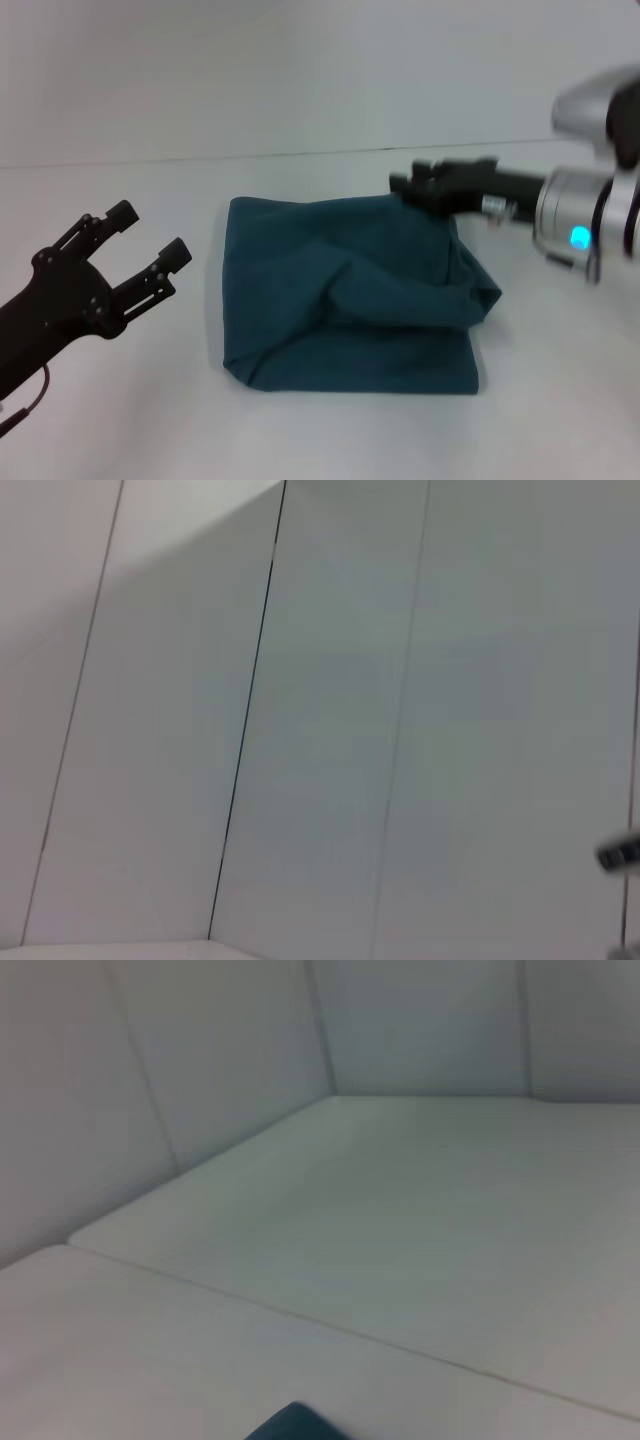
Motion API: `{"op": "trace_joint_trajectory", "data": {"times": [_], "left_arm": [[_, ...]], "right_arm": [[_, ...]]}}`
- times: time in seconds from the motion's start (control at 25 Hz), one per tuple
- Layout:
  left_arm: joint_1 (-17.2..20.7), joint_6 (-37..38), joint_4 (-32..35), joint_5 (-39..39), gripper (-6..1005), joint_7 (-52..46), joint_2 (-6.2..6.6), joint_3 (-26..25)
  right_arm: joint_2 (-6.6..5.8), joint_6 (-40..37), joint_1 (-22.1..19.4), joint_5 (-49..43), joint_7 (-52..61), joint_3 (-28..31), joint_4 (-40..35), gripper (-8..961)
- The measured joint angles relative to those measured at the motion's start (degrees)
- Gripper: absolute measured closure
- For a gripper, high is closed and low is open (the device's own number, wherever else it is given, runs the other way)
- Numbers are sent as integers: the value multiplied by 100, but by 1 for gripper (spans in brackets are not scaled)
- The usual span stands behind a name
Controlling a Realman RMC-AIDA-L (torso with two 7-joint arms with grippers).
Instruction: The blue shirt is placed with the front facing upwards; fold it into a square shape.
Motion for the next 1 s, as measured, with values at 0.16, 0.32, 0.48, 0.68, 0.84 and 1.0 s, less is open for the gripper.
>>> {"op": "trace_joint_trajectory", "data": {"times": [0.16,0.32,0.48,0.68,0.84,1.0], "left_arm": [[6,4,-9,2,128,43,-13,-14],[5,-22,-15,2,128,106,-15,-11],[-9,-37,-16,2,127,127,-15,-14],[-13,-46,-16,2,127,127,-14,-13],[-11,-59,-29,1,127,127,-8,-13],[-30,-64,-94,0,127,126,-1,-13]], "right_arm": [[-1,-35,197,1441,-2150,18,1467,428],[15,-20,546,1790,-3072,-7,2258,634],[30,115,915,1764,-3329,-116,2819,821],[-6,70,954,1743,-3338,-826,2924,934],[-46,13,830,1413,-3242,-1180,2915,954],[-52,-154,665,1000,-3158,-1157,2741,950]]}}
